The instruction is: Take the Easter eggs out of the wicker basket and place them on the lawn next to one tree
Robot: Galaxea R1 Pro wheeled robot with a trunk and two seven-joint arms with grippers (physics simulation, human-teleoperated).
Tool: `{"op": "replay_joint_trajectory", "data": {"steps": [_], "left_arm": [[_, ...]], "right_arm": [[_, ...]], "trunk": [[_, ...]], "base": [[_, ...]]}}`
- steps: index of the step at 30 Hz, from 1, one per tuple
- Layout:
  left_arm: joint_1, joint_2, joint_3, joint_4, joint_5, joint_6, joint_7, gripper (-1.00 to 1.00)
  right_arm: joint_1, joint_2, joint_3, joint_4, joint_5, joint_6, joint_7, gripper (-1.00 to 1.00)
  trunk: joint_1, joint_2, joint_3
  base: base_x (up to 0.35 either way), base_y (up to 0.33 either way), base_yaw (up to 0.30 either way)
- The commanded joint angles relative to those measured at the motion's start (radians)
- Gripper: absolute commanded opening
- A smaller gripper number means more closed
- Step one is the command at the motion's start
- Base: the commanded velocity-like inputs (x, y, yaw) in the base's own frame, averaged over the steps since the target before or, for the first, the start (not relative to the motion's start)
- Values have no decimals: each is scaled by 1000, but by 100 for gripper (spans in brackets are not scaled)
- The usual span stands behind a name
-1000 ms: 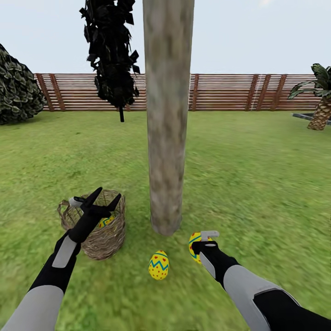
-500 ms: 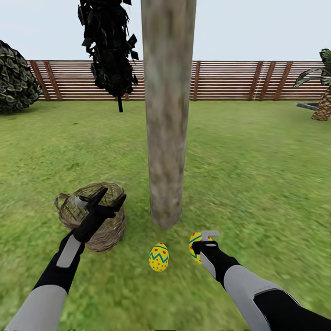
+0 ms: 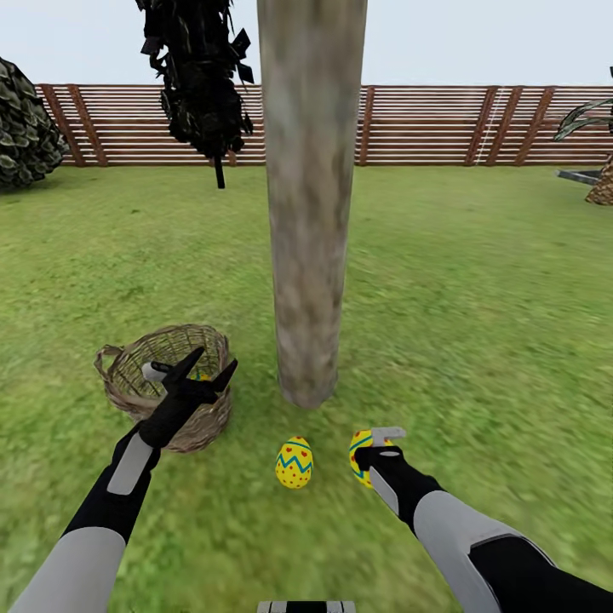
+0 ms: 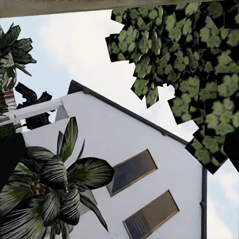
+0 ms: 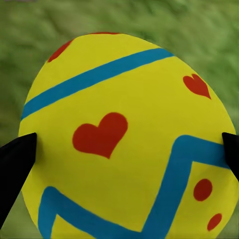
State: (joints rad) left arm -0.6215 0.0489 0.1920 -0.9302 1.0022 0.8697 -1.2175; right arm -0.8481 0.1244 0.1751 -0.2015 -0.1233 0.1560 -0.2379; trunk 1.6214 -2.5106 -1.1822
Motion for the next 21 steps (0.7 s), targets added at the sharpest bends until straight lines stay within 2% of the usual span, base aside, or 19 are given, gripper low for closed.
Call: {"op": "replay_joint_trajectory", "data": {"steps": [1,6,14,16,21], "left_arm": [[0,0,0,0,4,6,-1,100],[0,-1,0,2,5,5,-2,100],[0,-2,0,2,4,5,-2,100],[0,-2,-1,1,4,5,-2,100],[0,-3,-2,-1,4,5,-2,100]], "right_arm": [[0,0,9,-2,-10,5,-6,-100],[0,0,9,-1,-10,5,-6,-100],[0,0,9,-1,-10,6,-6,-100],[0,0,9,-2,-10,6,-6,-100],[0,0,9,-1,-10,6,-6,-100]], "trunk": [[0,0,-1],[0,0,-1],[0,0,-1],[0,0,-1],[2,-2,-20]], "base": [[0,0,0],[12,0,0],[308,0,0],[28,0,0],[2,0,0]]}}
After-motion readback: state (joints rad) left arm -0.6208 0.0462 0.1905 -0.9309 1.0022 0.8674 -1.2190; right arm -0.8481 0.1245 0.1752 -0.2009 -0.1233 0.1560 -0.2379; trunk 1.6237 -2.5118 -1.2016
